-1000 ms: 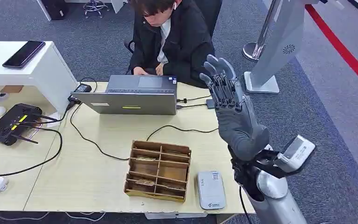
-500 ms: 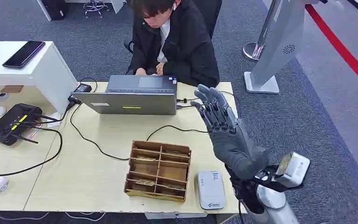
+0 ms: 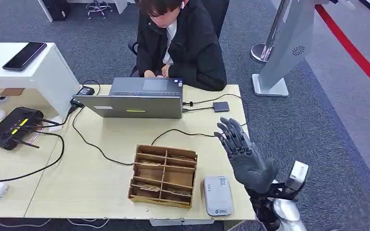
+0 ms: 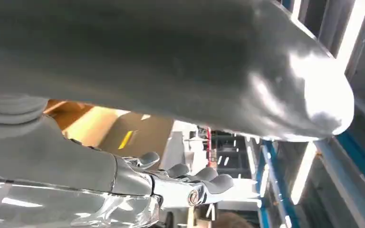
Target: Pass the card to the sensor for recognition and then transmit it.
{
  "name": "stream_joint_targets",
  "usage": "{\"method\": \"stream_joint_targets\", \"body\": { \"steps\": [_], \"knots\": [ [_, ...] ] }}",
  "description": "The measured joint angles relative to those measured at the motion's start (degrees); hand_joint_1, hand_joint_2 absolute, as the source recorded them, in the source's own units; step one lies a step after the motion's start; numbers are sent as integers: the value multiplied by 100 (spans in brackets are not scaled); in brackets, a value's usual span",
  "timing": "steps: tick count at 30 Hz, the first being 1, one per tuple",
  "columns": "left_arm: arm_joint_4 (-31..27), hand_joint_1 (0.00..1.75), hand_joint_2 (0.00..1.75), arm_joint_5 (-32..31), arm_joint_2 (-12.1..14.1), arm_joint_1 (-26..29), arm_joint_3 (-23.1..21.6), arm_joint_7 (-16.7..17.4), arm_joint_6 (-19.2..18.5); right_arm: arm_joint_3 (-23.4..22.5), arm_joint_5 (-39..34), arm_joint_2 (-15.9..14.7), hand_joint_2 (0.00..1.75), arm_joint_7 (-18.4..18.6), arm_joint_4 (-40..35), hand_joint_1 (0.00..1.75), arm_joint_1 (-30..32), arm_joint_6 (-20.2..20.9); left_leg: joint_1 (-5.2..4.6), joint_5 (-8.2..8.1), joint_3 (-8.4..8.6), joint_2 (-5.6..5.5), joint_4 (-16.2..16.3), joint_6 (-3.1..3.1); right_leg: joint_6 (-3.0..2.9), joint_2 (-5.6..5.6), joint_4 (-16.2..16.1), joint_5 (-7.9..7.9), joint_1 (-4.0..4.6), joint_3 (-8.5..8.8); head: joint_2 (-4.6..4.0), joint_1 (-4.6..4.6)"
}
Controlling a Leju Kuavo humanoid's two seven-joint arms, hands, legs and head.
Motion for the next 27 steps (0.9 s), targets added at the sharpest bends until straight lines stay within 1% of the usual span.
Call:
{"method": "stream_joint_targets", "body": {
  "steps": [5, 7, 10, 13, 18, 24, 27],
  "knots": [
    [0, 0, 0, -11, 44, 36, 0, -59, -4, -544, -149, 31, 0, -70, 542, 0, 55, 347, 0, 0, 0, 1, 0, 0, 0, 1, 0, 0, 0, 0, 0, 0],
    [2, 0, 0, -13, 50, 44, 0, -59, -4, -752, -43, 35, 0, -105, 765, 0, 58, 461, 0, 0, -1, 0, 0, 0, 0, 0, 0, 0, 0, 0, 0, -2],
    [0, 0, 0, -35, 63, 48, -2, -57, -4, -957, -81, 35, 0, -164, 1011, 0, 76, 760, 0, 0, -1, 0, 0, 0, 0, 0, 0, 0, 0, 0, 0, -2],
    [2, 0, 0, -68, 72, 53, -2, -22, -11, -1108, -241, 63, 0, -142, 1147, 0, 117, 1010, 0, 0, -1, 0, 0, 0, 0, 0, 0, 0, 0, 0, 0, -2],
    [2, 0, 0, -98, 61, 76, -2, 131, 22, -1274, -330, 125, 0, 92, 1298, 0, 201, 1020, 1, 0, -1, 1, 0, 0, 0, 1, 0, 0, 0, -1, 0, -2],
    [0, 0, 0, -103, 9, 73, -4, 289, 59, -1363, -431, 142, 0, 162, 1377, 0, 257, 1042, 0, 0, 0, 1, 0, 0, 0, 1, 0, 0, -1, 0, 0, -2],
    [2, 0, 0, -107, -18, 57, -7, 448, 59, -1363, -468, 160, 0, 201, 1379, 0, 289, 1086, -1, 0, 0, 1, 0, 0, 0, 0, 0, 0, -1, 0, 0, -2]
  ]
}}
